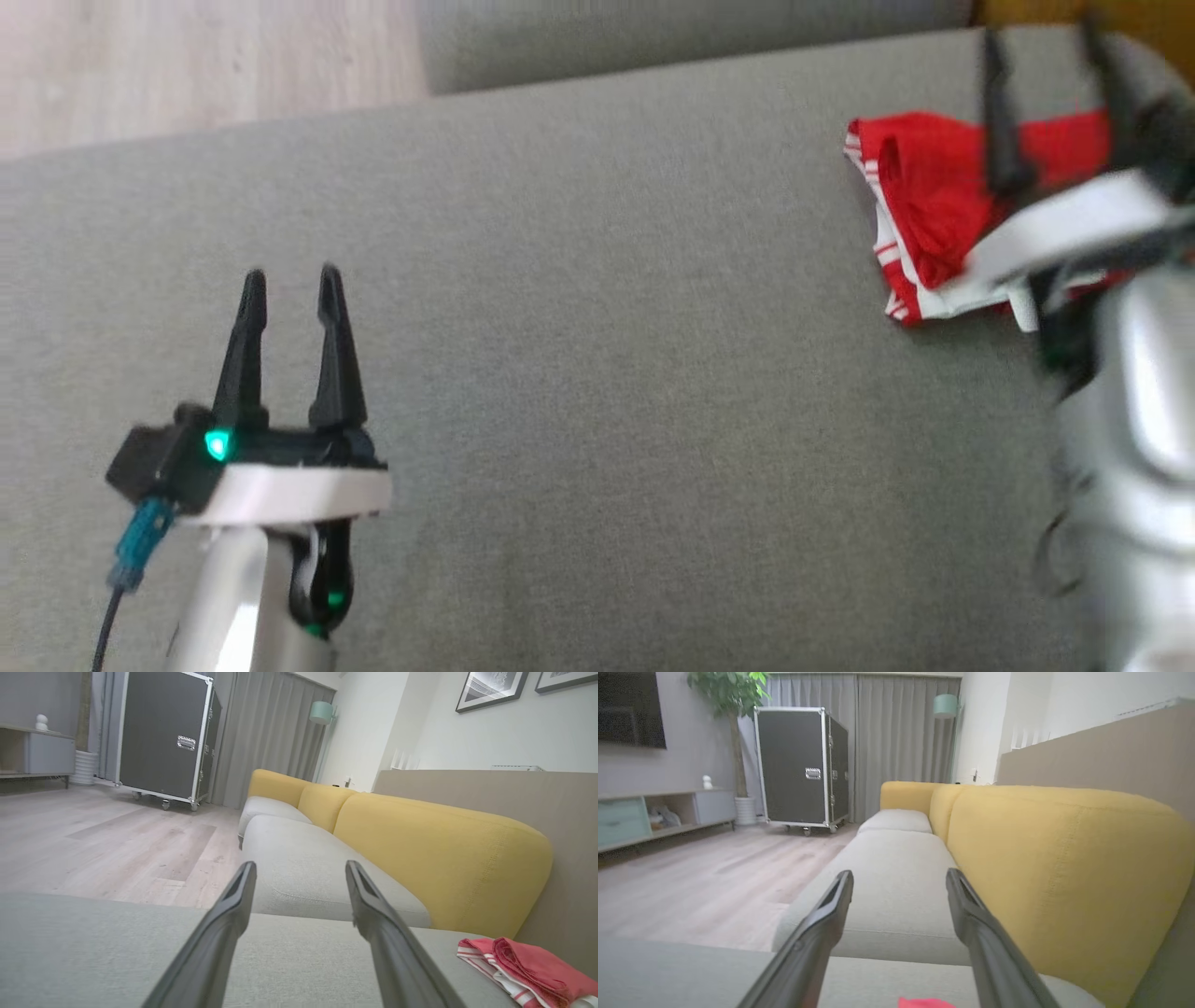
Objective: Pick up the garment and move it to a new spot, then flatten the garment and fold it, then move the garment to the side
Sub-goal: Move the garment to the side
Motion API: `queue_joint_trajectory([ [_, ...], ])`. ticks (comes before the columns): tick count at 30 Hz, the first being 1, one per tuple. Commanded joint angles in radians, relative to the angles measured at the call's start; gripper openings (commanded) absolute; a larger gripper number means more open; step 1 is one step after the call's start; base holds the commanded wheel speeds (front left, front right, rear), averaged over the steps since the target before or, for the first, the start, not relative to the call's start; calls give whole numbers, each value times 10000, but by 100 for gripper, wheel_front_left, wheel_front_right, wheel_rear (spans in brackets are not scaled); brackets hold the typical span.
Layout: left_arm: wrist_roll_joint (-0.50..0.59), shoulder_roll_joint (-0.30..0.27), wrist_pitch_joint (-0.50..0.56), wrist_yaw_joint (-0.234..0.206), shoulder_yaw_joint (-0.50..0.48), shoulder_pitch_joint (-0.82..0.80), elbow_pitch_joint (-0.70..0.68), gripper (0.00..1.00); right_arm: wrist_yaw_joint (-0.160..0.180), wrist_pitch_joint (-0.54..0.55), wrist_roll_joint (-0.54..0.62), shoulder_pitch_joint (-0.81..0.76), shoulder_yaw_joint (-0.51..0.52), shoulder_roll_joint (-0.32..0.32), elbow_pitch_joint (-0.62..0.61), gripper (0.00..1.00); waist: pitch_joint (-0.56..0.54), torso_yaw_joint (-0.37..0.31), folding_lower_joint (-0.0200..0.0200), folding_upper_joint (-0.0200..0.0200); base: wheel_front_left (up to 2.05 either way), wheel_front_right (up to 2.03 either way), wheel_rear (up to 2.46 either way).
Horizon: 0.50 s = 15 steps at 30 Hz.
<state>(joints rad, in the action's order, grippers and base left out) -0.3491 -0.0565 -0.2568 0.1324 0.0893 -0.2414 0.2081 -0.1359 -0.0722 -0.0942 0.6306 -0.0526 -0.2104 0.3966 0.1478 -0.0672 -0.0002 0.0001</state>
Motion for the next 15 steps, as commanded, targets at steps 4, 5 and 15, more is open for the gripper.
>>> queue_joint_trajectory([
  [4,196,-42,-49,-17,-631,436,-394,100,52,-791,-526,-1361,149,1254,-673,100,-772,339,2,-1,0,0,0],
  [5,208,-33,-49,-17,-643,570,-377,100,52,-976,-663,-1663,199,1390,-677,100,-867,369,2,-1,0,0,0],
  [15,8,44,-49,-17,-681,1345,-99,100,52,-1855,-1346,-4011,-267,1598,-144,100,-1353,752,2,-1,0,0,0],
])
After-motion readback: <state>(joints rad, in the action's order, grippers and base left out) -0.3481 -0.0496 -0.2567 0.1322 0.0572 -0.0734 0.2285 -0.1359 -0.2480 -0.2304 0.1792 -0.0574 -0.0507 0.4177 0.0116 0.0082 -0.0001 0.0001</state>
